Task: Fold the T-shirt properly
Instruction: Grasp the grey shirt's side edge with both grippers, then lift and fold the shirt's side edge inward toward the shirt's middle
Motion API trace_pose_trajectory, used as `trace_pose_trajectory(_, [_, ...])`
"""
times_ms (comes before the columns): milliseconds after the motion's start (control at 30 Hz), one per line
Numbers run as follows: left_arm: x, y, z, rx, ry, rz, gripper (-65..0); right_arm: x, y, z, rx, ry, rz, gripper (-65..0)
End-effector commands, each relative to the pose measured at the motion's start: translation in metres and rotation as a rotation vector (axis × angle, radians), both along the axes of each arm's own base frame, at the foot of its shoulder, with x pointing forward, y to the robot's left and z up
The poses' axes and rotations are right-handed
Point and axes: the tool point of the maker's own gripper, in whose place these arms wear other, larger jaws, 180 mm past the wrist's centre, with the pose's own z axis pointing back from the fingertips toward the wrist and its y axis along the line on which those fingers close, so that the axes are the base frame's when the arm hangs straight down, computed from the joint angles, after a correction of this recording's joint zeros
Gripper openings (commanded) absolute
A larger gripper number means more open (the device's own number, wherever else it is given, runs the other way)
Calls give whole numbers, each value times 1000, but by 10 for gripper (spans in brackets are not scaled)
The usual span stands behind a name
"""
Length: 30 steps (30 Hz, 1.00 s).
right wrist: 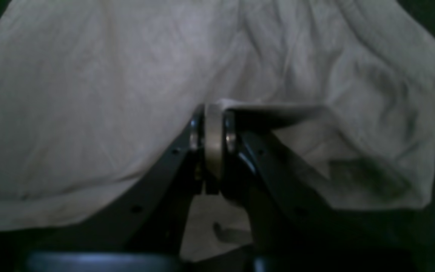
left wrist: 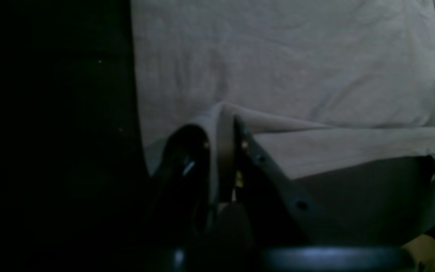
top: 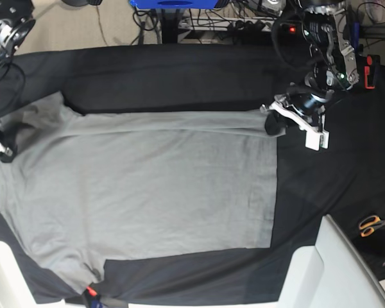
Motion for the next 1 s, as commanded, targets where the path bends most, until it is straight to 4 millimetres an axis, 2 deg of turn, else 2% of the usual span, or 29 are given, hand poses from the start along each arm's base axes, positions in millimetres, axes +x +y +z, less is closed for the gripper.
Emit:
trace_pose_trajectory(0, [11,3,10,-3,-43,7,-650,19,-13,22,-19,-81,-19,-648])
trace_pose_trajectory(200, [28,6,19,5,-76,4,-650,38,-10,23,31,-141,-61,-648])
trace_pose_trajectory(400, [43,13,13,-3,-64,12,-650,53,-15,27,67,-183,-100,-648])
trace_pose_trajectory(567, [58,14,22,0,-94,8,-650,64,-14,30,88,-219,-122,-648])
trace_pose_trajectory(633, [60,18,25,13,-98,5,-650,71,-7,32,86,-225,-100,-648])
trace_pose_trajectory(700, [67,15,29,19,-110,-16,-650,77,3,33,68,-227,-57,-648])
trace_pose_trajectory(767, [67,14,24,34,-93,-45,-650,84,12,35,52,-235,-23,-648])
trace_pose_trajectory(967, [73,6,13,29,-55,-82,-650,96,17,44,49,-263,-6,-648])
